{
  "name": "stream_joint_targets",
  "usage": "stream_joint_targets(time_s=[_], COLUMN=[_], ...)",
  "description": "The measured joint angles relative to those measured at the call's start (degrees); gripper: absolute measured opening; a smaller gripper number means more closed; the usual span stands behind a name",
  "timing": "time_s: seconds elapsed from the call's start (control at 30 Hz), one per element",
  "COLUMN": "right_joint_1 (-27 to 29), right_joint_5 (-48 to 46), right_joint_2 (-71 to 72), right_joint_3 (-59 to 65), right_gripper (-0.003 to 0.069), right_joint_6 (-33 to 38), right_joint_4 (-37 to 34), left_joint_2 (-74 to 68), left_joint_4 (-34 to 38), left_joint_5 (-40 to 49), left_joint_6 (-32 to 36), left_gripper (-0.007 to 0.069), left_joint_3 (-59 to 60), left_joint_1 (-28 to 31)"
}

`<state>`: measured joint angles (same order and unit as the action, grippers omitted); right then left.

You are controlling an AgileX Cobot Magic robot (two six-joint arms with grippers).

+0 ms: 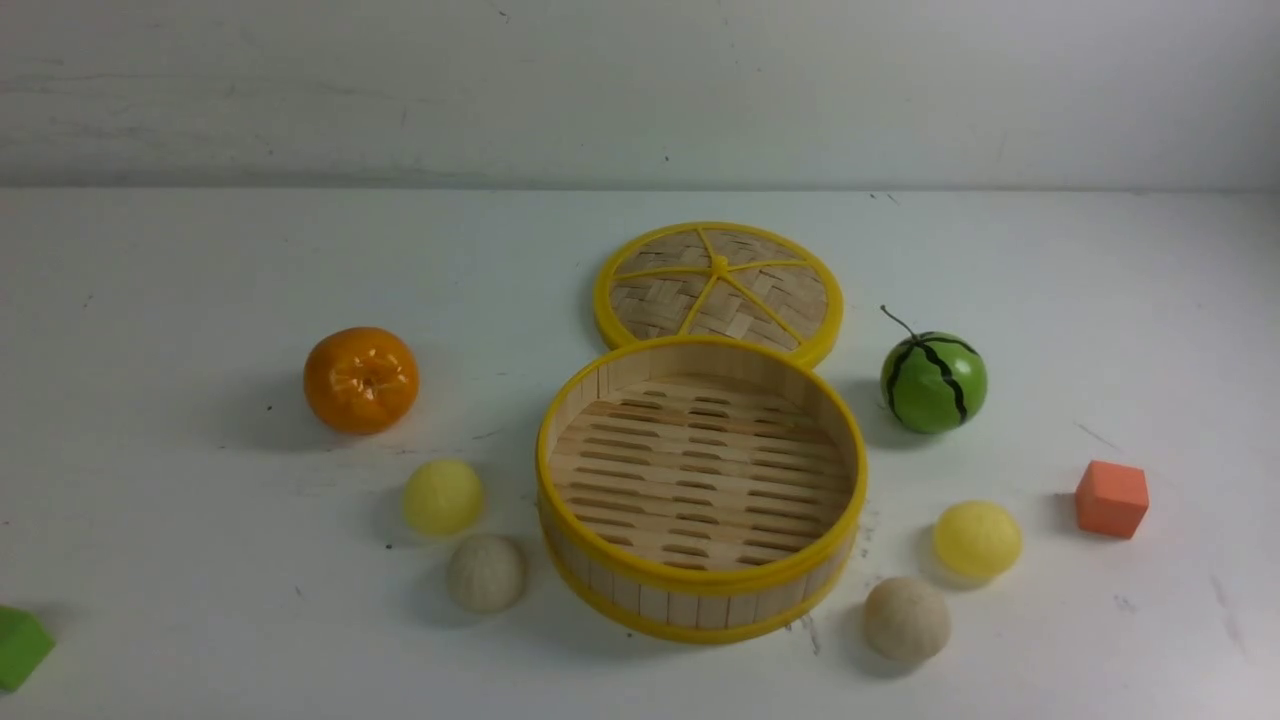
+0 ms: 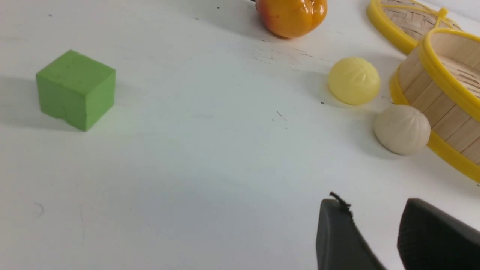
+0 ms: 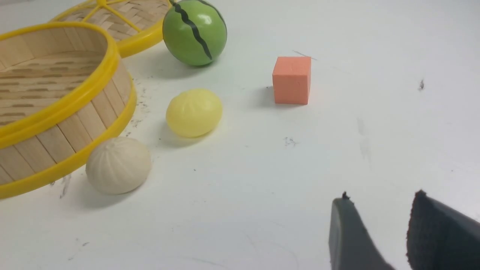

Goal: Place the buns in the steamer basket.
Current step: Use the left arm to grab a steamed stuffed bun

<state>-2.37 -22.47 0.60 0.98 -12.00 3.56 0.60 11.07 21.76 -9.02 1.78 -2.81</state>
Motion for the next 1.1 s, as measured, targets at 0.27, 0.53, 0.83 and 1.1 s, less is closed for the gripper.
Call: stream_joint_targets(time_s=[0.27,0.53,0.83,1.1], right_joint_1=[0.0,0.0,0.0,0.0], right_joint_5=[0.0,0.0,0.0,0.0], right_joint_2=[0.0,0.0,0.0,0.0], right_joint_3=[0.0,0.0,0.0,0.0], right_gripper=[0.0239,0.0239,0.0239,0.0239], right_joint_6=[0.0,0.0,0.0,0.0], right_joint_4=[0.2,0.3,0.3,0.4], left_joint_2=[0.0,0.0,-0.3,-25.5], left_joint_4=[20.9,28.2,29.2,28.7], left_joint_5=[-8.8,-19.4,-10.1,22.6], left_joint_6=[-8.8,-7.9,-7.3,7.6], left_gripper=[0.0237,0.0226,-0.0013,-0.0013], left_joint_3=[0.0,0.0,-7.5,-30.9], left_joint_1=[0.0,0.0,0.0,0.0])
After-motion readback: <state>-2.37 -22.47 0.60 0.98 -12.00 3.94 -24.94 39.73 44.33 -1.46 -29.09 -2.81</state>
